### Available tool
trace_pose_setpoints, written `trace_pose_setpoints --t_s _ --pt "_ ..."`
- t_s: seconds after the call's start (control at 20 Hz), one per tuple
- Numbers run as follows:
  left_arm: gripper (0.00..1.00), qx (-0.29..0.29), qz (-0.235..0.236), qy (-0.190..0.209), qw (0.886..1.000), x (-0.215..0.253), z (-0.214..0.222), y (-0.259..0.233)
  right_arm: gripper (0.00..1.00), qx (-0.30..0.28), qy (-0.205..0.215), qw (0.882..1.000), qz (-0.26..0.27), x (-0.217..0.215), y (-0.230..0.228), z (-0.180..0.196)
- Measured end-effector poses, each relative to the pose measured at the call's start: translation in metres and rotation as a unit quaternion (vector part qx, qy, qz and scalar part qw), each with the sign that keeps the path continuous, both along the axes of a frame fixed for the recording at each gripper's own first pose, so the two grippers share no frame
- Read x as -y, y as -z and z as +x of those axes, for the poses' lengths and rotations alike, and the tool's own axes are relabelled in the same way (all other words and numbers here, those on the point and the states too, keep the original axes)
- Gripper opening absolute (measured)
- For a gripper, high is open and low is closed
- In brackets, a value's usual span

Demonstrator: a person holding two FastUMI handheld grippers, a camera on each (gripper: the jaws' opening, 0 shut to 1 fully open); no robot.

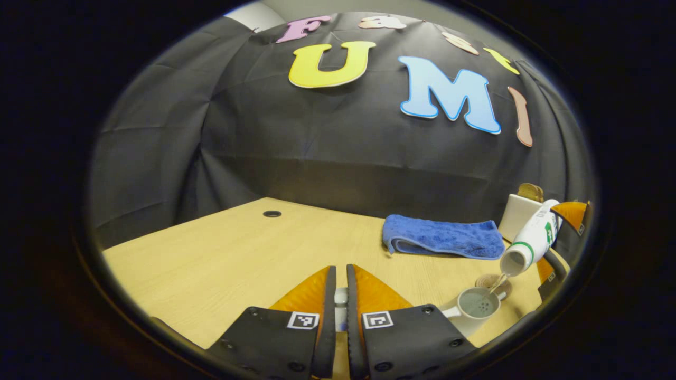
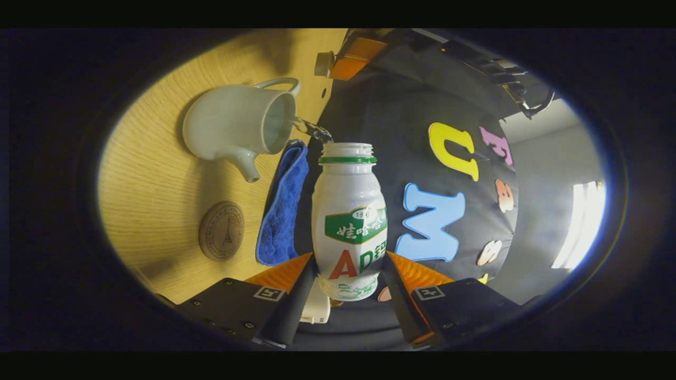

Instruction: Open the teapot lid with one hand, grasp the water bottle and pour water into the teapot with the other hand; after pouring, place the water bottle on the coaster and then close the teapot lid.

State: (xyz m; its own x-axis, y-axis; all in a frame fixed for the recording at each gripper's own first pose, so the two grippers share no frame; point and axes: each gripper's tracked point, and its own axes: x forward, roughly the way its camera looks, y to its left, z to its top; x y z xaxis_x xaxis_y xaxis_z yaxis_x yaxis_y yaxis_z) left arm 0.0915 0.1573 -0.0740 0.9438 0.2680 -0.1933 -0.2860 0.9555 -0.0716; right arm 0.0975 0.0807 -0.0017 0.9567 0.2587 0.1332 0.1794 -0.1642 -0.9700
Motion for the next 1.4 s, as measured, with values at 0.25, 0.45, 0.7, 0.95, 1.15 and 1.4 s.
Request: trace_pose_setpoints --t_s 0.25,0.45,0.7,0.95,1.15,1.4 --pt "0.17 -0.002 0.0 0.001 1.0 0.001 0.001 -0.001 0.74 0.007 -0.003 1.0 -0.009 -0.001 -0.001 0.0" --pt "0.17 -0.004 -0.001 0.002 1.0 0.001 0.001 0.001 0.74 0.012 -0.004 1.0 -0.013 -0.002 -0.003 0.001" --pt "0.2 -0.007 0.0 0.005 1.0 0.004 0.002 0.002 0.74 0.02 -0.006 1.0 -0.021 -0.002 -0.008 0.002" --pt "0.17 -0.007 -0.001 0.005 1.0 0.003 0.002 0.003 0.74 0.024 -0.01 0.999 -0.028 -0.005 -0.024 0.01" --pt "0.2 -0.009 0.001 0.006 1.0 0.004 0.002 0.002 0.74 0.025 -0.013 0.999 -0.036 -0.007 -0.022 0.007" --pt "0.2 -0.009 0.0 0.008 1.0 0.004 0.002 0.003 0.74 0.027 -0.017 0.998 -0.046 -0.009 -0.024 0.006"
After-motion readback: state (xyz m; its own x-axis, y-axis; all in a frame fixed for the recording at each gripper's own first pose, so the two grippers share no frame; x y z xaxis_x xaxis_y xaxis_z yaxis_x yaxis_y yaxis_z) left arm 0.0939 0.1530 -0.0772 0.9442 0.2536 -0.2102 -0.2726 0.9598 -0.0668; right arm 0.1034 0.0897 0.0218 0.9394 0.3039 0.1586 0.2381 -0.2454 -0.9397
